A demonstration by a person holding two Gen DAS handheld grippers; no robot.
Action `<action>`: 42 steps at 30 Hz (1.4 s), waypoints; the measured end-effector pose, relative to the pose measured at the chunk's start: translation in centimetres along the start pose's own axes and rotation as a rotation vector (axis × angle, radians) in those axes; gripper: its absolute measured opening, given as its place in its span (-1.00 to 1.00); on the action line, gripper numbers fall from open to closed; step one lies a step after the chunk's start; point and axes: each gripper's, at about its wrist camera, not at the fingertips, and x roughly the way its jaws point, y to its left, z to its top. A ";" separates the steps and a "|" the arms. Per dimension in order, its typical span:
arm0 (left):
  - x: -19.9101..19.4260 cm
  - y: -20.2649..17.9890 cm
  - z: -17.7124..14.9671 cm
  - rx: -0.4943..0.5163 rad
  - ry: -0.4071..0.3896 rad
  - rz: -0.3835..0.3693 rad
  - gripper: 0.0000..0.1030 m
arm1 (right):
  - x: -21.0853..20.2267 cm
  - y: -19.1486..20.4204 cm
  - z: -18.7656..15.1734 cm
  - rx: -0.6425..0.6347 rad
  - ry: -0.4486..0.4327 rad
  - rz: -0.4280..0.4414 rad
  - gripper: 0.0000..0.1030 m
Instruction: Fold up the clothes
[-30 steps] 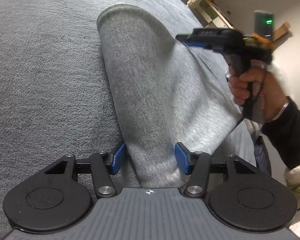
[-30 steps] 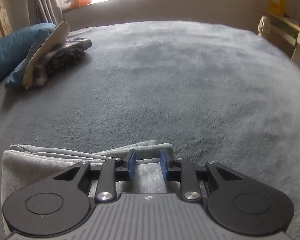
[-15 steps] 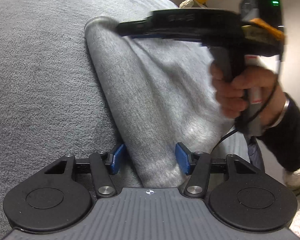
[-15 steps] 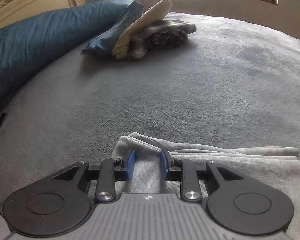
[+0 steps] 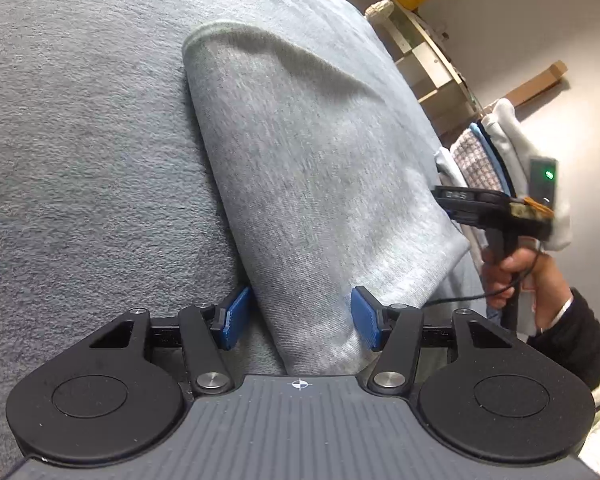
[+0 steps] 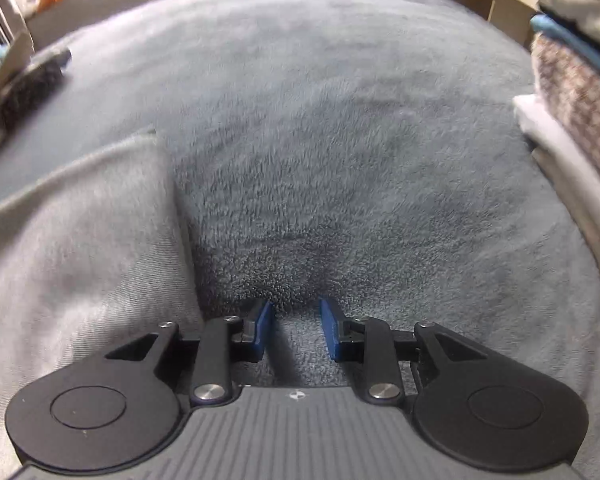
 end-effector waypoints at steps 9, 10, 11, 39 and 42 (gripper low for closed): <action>-3.1 -0.7 -0.1 0.146 -0.093 0.096 0.07 | -13.3 -1.0 -2.1 -0.134 -0.366 0.327 -0.41; -2.9 -1.5 -0.3 0.195 -0.090 0.101 0.07 | -13.8 -0.6 -2.5 -0.156 -0.338 0.429 -0.40; -2.5 -2.4 -0.7 0.248 -0.077 0.104 0.07 | -14.0 0.0 -3.0 -0.181 -0.299 0.515 -0.40; -0.8 -8.4 -8.7 0.864 -0.138 0.375 -0.46 | -7.7 11.4 -15.3 -0.479 -0.231 0.596 -0.87; -1.2 -8.2 -8.4 0.833 -0.143 0.347 -0.52 | -8.1 11.2 -15.7 -0.505 -0.242 0.622 -0.87</action>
